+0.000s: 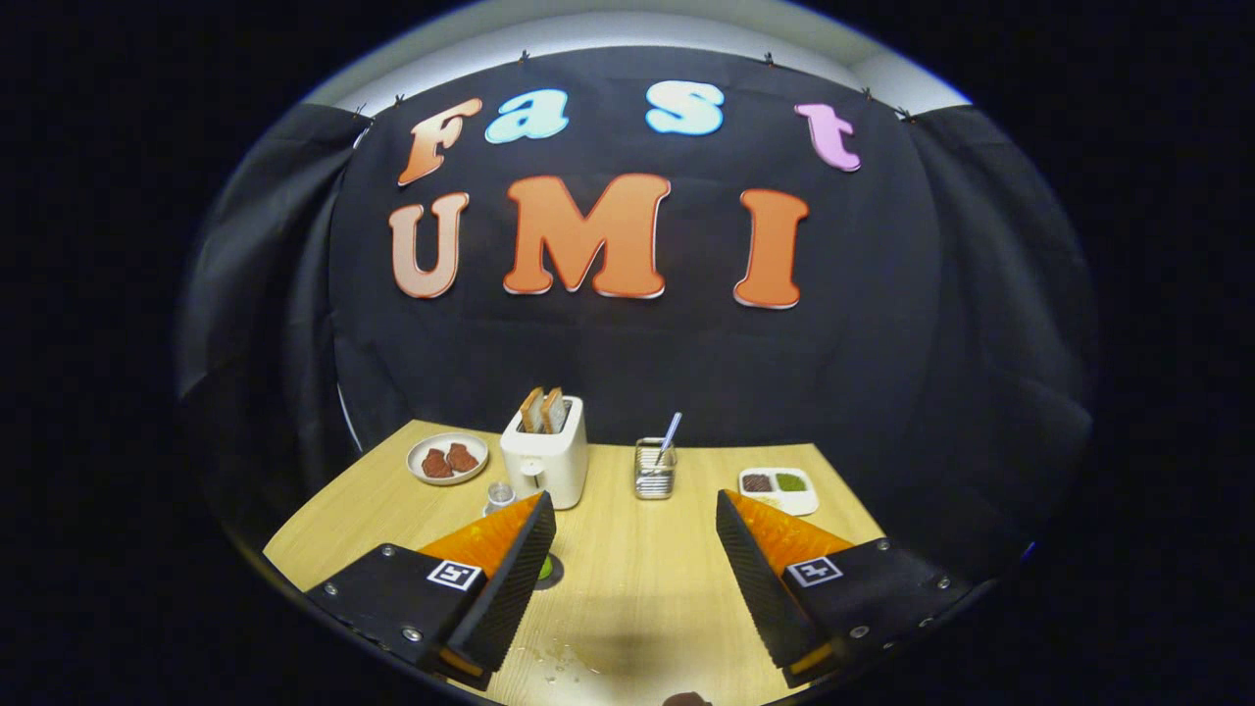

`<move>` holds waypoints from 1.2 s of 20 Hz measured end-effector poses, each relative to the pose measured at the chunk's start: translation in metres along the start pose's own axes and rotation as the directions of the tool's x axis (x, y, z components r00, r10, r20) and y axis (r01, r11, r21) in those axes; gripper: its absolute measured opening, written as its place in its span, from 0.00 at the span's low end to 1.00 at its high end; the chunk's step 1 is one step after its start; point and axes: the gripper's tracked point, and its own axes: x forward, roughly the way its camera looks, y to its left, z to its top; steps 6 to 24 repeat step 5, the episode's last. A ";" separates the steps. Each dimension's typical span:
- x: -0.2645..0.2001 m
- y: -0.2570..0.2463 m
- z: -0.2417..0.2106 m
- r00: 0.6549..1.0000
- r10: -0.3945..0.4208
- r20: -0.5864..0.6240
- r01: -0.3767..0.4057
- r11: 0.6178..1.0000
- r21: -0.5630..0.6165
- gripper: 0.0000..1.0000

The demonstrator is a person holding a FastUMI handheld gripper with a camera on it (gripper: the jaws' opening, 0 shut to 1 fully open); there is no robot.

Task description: Take the bottle from table, then pour the juice into the cup, finally place the bottle on the coaster

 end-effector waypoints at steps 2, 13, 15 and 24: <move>-0.026 -0.020 0.016 0.998 -0.047 0.040 0.048 0.999 -0.024 0.97; -0.060 -0.035 0.022 0.995 -0.074 0.070 0.074 0.997 0.010 0.97; -0.060 -0.035 0.022 0.995 -0.074 0.070 0.074 0.997 0.010 0.97; -0.060 -0.035 0.022 0.995 -0.074 0.070 0.074 0.997 0.010 0.97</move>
